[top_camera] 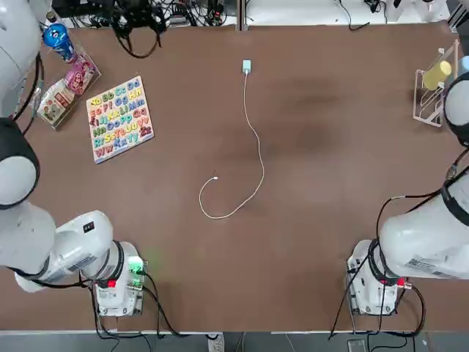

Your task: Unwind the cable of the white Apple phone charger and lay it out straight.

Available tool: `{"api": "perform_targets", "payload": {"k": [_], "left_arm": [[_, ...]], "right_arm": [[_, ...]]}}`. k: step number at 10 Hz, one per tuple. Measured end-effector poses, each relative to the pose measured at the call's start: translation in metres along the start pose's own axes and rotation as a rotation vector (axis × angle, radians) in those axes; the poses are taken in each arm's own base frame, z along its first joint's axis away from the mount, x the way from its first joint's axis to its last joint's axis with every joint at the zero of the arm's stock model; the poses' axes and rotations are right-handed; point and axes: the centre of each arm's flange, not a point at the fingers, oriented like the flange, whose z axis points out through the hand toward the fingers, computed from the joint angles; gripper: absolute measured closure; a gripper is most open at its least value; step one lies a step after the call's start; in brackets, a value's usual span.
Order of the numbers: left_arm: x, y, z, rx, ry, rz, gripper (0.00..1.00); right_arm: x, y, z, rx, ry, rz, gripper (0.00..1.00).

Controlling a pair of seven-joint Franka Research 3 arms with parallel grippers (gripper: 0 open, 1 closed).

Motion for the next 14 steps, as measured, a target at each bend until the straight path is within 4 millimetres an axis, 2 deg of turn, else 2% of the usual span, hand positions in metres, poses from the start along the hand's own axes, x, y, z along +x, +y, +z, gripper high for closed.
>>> {"api": "perform_targets", "payload": {"k": [1,3,5,7,8,9,10,12,14], "left_arm": [[0.017,-0.028,-0.005,-0.023,-0.019,0.001,0.0],[0.036,-0.06,-0.007,-0.042,-0.03,-0.012,0.0],[0.044,-0.081,-0.009,-0.053,-0.03,0.043,0.0],[0.054,-0.112,-0.012,-0.079,-0.026,0.104,0.0],[0.059,-0.135,-0.017,-0.089,-0.013,0.147,0.0],[0.06,-0.16,-0.026,-0.098,0.011,0.185,0.0],[0.058,-0.176,-0.036,-0.104,0.043,0.232,0.0],[0.065,-0.176,-0.052,-0.119,0.17,0.289,0.0],[0.069,-0.172,-0.052,-0.122,0.193,0.295,0.0]], "right_arm": [[-0.01,-0.012,-0.015,-0.01,0.012,0.048,0.0],[-0.035,-0.03,-0.041,-0.034,-0.012,0.123,0.0],[-0.057,-0.021,-0.061,-0.056,-0.014,0.181,0.0],[-0.066,-0.009,-0.062,-0.061,-0.016,0.227,0.0],[-0.066,-0.006,-0.062,-0.055,-0.015,0.244,0.0],[-0.066,-0.006,-0.061,-0.048,-0.013,0.252,0.0],[-0.066,-0.007,-0.061,-0.047,-0.013,0.255,0.0],[-0.066,-0.007,-0.059,-0.046,-0.014,0.256,0.0],[-0.065,-0.008,-0.061,-0.04,-0.004,0.256,0.0]]}}
